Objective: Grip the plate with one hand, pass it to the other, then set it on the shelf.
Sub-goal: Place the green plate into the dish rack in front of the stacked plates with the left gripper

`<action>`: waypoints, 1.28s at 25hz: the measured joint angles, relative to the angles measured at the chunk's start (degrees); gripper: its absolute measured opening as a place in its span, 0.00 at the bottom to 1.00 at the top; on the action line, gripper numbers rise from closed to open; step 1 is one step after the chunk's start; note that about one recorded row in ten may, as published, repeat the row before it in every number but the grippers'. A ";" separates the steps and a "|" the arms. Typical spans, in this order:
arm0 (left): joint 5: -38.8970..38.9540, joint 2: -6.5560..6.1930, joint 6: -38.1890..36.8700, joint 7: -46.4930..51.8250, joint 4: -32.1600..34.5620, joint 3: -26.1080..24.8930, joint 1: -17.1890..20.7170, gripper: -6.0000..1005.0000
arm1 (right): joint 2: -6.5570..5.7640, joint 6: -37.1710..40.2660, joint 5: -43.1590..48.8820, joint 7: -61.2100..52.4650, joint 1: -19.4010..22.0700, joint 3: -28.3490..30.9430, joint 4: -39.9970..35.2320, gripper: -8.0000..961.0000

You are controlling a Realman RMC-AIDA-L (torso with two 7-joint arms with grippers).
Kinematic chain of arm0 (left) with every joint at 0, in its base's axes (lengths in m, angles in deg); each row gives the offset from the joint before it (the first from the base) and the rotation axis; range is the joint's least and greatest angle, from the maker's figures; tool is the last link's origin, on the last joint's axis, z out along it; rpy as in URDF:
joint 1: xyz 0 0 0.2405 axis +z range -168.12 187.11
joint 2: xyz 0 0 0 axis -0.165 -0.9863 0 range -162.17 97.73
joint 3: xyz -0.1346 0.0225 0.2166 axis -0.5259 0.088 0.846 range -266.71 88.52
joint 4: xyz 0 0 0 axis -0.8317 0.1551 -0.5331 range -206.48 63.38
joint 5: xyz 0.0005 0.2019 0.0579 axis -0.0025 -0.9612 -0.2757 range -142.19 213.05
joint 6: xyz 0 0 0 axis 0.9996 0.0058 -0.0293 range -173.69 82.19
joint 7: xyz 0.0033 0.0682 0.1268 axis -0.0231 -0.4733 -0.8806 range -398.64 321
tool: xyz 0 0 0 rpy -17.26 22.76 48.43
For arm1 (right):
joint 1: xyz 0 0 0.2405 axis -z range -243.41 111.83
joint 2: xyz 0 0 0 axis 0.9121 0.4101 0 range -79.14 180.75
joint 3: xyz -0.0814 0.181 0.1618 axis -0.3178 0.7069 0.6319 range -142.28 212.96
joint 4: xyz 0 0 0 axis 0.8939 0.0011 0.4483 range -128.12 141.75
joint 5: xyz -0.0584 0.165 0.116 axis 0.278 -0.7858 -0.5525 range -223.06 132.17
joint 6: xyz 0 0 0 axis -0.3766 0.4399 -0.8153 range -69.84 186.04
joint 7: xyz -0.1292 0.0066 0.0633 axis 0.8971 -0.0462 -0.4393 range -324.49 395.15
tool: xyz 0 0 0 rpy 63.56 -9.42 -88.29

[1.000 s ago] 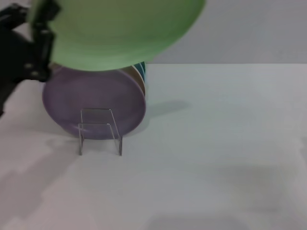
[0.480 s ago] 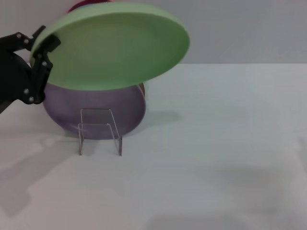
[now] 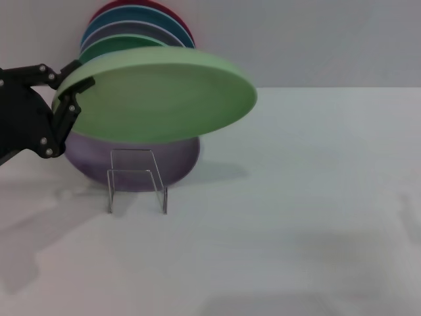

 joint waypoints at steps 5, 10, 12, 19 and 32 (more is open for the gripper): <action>0.00 0.23 0.21 -0.64 3.00 0.29 -0.67 0.10 | 0.00 0.48 0.00 0.82 -0.36 -1.92 0.11 0.75; 0.00 0.13 0.58 -3.20 3.92 1.33 -1.14 0.10 | -0.01 0.50 0.00 1.80 -0.43 -2.81 0.20 0.74; 0.00 0.05 0.66 -3.21 4.36 1.77 -1.45 0.10 | -0.03 0.50 0.00 1.81 -0.42 -2.96 0.19 0.74; 0.00 0.11 0.85 -3.09 6.07 3.19 -2.27 0.10 | -0.04 0.50 0.00 1.85 -0.51 -2.99 0.17 0.74; 0.00 0.17 3.44 -2.73 7.22 4.44 -2.39 0.11 | -0.04 0.49 0.01 1.90 -0.71 -3.32 0.25 0.74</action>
